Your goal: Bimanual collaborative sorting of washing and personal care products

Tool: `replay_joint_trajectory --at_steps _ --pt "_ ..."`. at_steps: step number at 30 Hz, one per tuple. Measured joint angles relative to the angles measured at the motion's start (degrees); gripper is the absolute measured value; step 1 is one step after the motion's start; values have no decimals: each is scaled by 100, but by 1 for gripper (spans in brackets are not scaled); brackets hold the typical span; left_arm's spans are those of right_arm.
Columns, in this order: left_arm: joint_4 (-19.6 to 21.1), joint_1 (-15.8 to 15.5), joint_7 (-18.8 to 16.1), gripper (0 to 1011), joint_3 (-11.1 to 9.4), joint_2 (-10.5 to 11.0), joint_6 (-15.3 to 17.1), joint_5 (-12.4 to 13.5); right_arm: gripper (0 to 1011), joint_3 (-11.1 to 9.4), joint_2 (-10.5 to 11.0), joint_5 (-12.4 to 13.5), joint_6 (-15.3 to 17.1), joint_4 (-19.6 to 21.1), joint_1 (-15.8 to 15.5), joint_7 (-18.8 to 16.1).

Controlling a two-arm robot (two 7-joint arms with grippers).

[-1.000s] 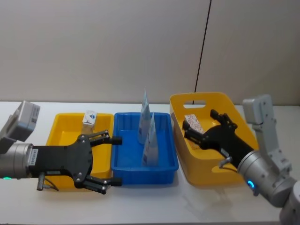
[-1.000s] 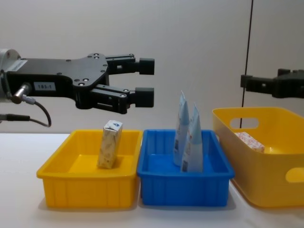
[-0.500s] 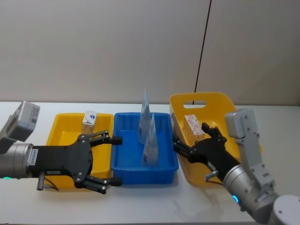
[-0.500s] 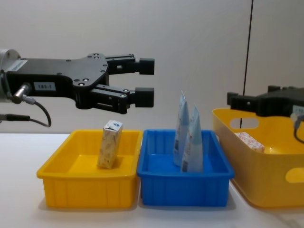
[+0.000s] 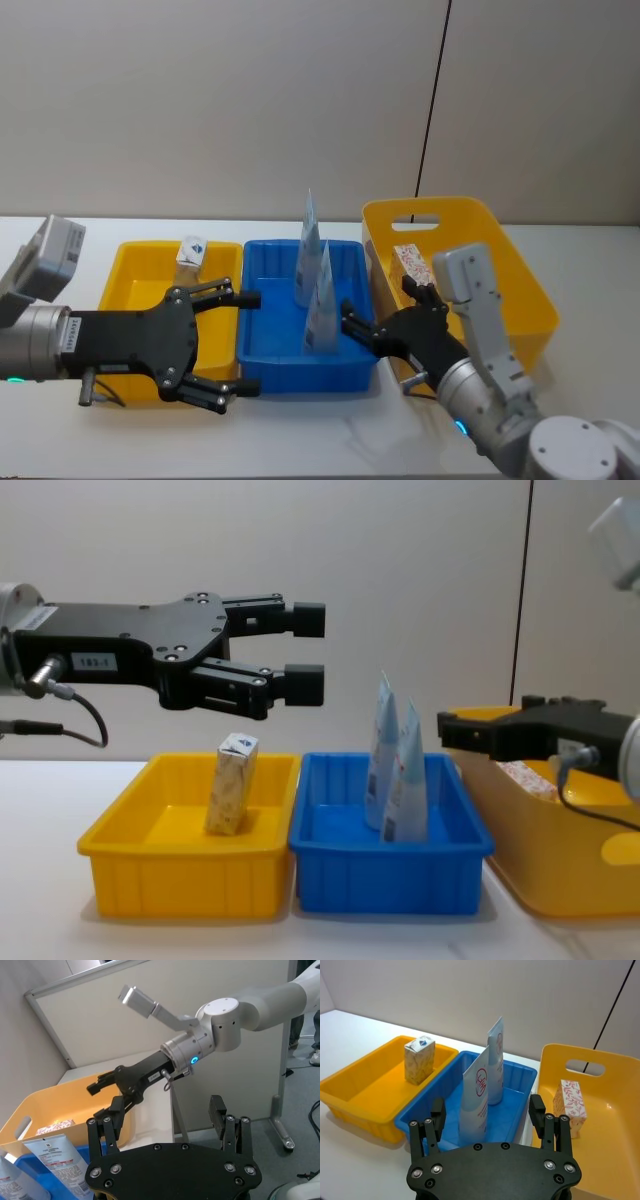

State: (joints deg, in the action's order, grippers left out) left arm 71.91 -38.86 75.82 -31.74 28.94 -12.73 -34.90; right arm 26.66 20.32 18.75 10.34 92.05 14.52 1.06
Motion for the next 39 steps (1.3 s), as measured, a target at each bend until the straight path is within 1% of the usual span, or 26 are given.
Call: replay_joint_trajectory --at_steps 3,6,13,15,16,19,24,25,28,29,32,34,39 --pt "0 0 0 1001 0 0 0 0 1004 37 -64 -49 -1 -109 71 6" --pt "0 0 0 1001 0 0 0 0 1004 111 -185 -140 -13 -347 207 12" --pt "0 0 0 1001 0 0 0 0 1004 207 -359 -288 -89 -718 416 24" --pt "0 0 0 1001 0 0 0 0 1004 243 -438 -357 -136 -907 517 25" --pt "0 0 0 1001 0 0 0 0 1004 243 -438 -357 -136 -907 517 25" --pt "0 0 0 1002 0 0 0 0 1004 283 -534 -436 -203 -1148 654 23" --pt "0 0 0 1001 0 0 0 0 1004 331 -629 -520 -295 -1421 812 -6" --pt "0 0 0 1001 0 0 0 0 1004 346 -661 -551 -329 -1526 868 -20" --pt "0 0 0 1001 0 0 0 0 1004 364 -705 -589 -372 -1654 941 -45" --pt "0 0 0 1001 0 0 0 0 1004 375 -734 -610 -400 -1757 995 -61" --pt "0 0 0 1001 0 0 0 0 1004 389 -774 -645 -440 -1872 1058 -82" --pt "0 0 0 1002 0 0 0 0 1004 411 -828 -697 -501 -2037 1149 -110" --pt "0 0 0 1001 0 0 0 0 1004 444 -906 -768 -565 -2247 1257 -133"
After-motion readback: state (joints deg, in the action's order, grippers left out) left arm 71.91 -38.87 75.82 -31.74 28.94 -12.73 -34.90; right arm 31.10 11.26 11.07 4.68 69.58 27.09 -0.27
